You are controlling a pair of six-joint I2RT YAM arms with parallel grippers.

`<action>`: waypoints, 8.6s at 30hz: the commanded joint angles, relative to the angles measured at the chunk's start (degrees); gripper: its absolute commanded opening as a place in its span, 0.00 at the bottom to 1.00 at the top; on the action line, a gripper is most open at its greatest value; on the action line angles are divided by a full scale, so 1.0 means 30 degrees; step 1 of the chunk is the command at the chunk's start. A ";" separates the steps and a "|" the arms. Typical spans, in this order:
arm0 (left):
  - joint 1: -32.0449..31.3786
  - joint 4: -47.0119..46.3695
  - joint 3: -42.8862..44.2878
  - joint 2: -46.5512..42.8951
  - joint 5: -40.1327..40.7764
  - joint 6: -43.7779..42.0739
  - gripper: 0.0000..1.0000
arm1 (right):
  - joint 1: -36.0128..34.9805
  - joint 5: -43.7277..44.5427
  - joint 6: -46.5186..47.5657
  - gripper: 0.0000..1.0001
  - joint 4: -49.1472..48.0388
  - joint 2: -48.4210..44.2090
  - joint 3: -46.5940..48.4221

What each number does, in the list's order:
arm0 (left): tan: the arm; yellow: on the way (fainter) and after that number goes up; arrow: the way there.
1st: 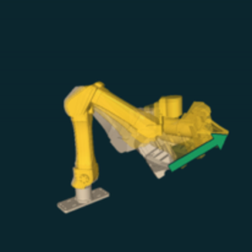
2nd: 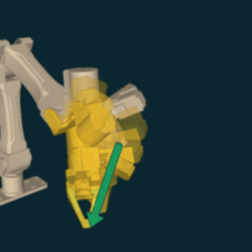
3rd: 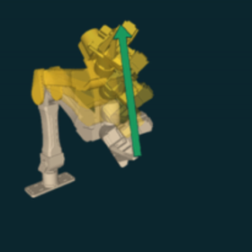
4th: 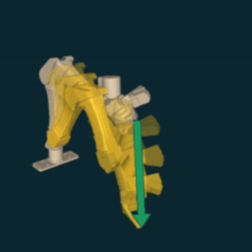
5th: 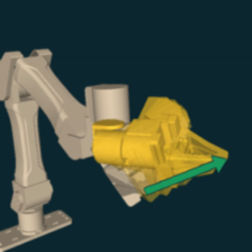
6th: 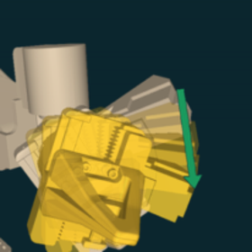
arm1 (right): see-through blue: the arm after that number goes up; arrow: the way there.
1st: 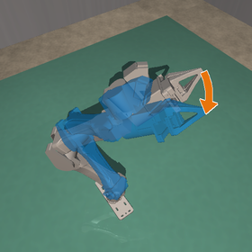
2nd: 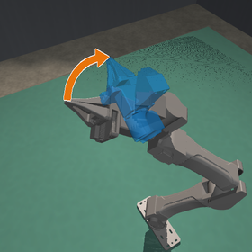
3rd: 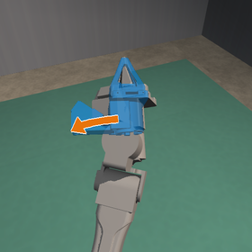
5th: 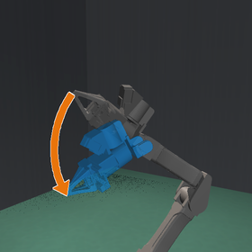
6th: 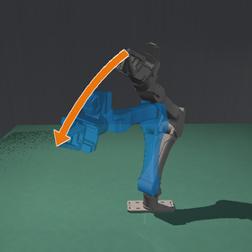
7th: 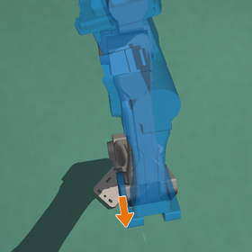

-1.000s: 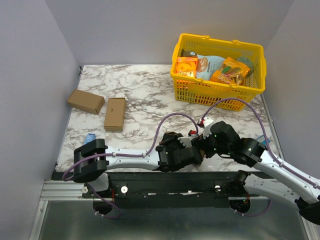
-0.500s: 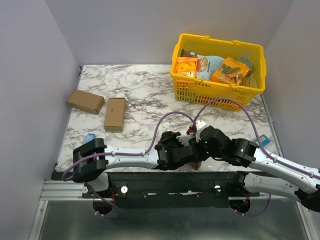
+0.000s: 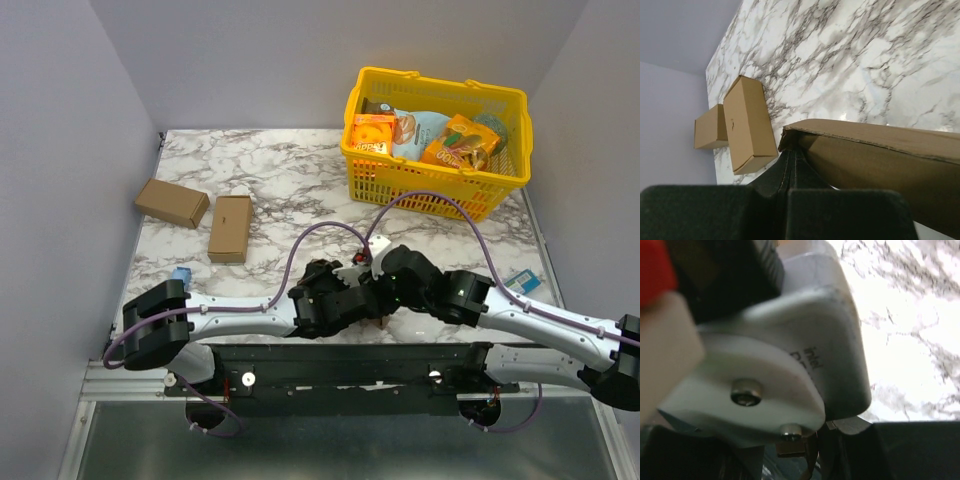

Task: Fold the paper box

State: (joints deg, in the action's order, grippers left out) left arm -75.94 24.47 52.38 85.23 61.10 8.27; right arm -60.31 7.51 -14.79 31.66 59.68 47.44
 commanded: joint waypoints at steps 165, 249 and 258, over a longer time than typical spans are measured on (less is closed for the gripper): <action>0.5802 -0.2414 -0.0556 0.0037 -1.2399 0.1285 0.00 | 0.6687 -0.0629 -0.6116 0.01 0.3771 -0.1611 -0.1517; 0.5802 -0.3557 -0.1405 -0.0461 -1.3541 -0.0414 0.00 | -0.2483 1.3638 -0.2888 0.61 0.5233 0.2576 0.1967; 0.5802 -0.3527 -0.1493 -0.0695 -1.3511 -0.0268 0.00 | -0.1344 1.1302 -0.8283 0.85 0.9456 0.0531 0.3875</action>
State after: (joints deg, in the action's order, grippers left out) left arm -57.52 3.92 50.96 80.47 27.79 4.47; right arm -66.74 44.71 -30.70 53.60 65.12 57.49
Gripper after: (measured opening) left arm 0.005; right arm 0.878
